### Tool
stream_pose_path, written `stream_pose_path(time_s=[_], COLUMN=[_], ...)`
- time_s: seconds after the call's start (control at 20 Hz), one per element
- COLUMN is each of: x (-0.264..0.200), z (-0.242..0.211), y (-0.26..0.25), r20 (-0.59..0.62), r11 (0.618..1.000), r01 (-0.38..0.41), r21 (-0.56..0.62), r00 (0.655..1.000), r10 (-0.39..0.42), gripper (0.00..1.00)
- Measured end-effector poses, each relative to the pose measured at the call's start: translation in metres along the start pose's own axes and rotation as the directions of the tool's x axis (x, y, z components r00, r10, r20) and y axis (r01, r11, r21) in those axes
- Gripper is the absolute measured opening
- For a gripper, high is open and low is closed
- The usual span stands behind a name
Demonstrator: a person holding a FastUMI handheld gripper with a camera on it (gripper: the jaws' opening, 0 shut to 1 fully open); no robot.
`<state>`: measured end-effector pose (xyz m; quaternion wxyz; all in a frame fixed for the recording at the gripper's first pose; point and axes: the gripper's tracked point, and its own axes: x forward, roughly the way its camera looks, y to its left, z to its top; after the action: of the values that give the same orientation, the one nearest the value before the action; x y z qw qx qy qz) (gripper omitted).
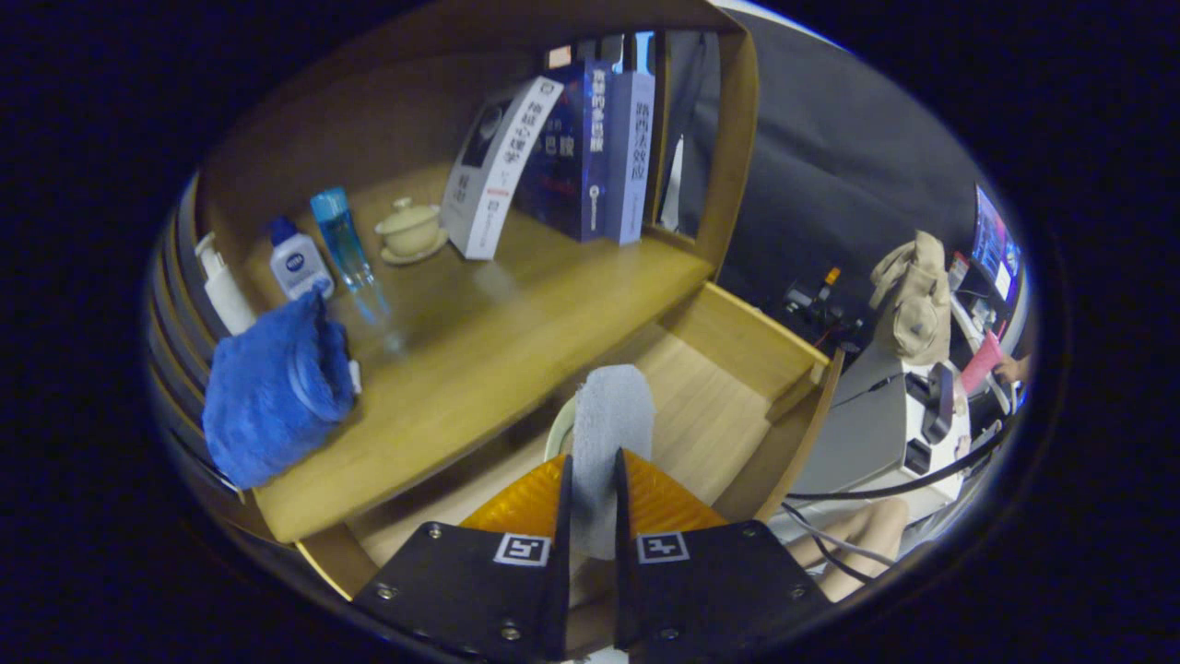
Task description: Pull open the drawer, take out the items inside it, and place them on the countertop above the cabinet.
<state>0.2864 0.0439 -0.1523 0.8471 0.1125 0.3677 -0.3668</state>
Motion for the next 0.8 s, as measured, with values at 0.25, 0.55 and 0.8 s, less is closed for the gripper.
stream_pose_path(time_s=[0.25,0.55,0.8], x=[-0.020,-0.030,-0.005], z=[0.062,0.097,0.103], y=[0.051,0.108,0.113], r20=[0.174,0.252,0.295], r11=[0.971,0.784,0.576], r01=[-0.236,-0.582,-0.699], r21=[0.041,0.217,0.424], r00=[0.959,0.809,0.708], r10=[0.226,0.531,0.642], gripper=[0.20,0.20,0.19])
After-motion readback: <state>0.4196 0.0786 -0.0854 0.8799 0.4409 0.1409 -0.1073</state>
